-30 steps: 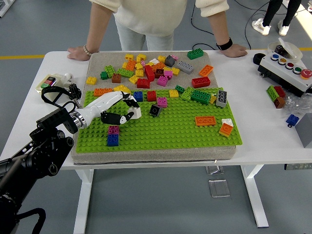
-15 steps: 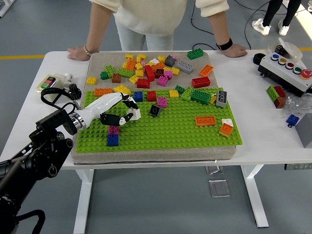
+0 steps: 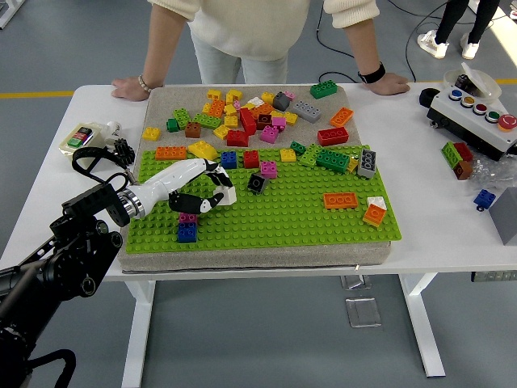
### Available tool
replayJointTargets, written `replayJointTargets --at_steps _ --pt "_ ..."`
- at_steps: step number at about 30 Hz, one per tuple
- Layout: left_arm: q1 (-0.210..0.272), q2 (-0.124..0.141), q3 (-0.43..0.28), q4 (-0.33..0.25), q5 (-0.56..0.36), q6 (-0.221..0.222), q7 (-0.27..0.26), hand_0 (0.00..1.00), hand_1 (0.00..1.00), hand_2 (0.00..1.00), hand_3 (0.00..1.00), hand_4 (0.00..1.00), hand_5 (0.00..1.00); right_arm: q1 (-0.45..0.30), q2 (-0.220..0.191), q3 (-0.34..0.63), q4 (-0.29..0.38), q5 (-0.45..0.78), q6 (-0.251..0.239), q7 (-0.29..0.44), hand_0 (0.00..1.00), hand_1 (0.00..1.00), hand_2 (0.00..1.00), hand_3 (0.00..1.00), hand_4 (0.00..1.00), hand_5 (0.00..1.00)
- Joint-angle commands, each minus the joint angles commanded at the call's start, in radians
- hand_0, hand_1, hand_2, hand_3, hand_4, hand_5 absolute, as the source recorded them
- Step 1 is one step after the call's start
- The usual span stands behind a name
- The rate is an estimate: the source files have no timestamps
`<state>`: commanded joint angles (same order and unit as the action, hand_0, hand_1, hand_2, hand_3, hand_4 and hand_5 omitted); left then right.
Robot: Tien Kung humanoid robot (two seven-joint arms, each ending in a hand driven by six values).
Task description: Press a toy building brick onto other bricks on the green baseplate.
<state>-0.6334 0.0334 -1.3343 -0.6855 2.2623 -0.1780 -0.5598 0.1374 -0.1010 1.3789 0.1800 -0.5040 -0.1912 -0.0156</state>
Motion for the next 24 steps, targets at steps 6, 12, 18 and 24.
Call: replayJointTargets --at_steps 6,12,18,24 --pt "0.002 0.002 0.0 -0.013 0.007 -0.021 -0.001 0.799 0.729 0.649 0.68 0.74 0.002 0.001 -0.001 0.002 0.0 0.002 0.002 0.0 0.733 0.655 0.706 0.59 0.916 0.498" --pt "0.009 0.002 0.001 -0.032 0.007 -0.038 0.0 0.82 0.749 0.706 0.711 0.845 0.026 0.001 -0.001 0.002 0.0 0.002 0.004 -0.001 0.733 0.656 0.706 0.59 0.916 0.498" --pt "0.014 0.003 0.003 -0.049 0.007 -0.055 0.001 0.835 0.763 0.746 0.754 0.919 0.065 0.002 -0.001 0.002 0.0 0.002 0.004 0.0 0.733 0.655 0.706 0.591 0.917 0.498" --pt "0.01 0.002 0.004 -0.058 0.007 -0.065 0.005 0.855 0.777 0.757 0.788 0.948 0.086 0.001 -0.001 0.003 0.0 0.002 0.005 0.0 0.733 0.656 0.704 0.591 0.917 0.498"
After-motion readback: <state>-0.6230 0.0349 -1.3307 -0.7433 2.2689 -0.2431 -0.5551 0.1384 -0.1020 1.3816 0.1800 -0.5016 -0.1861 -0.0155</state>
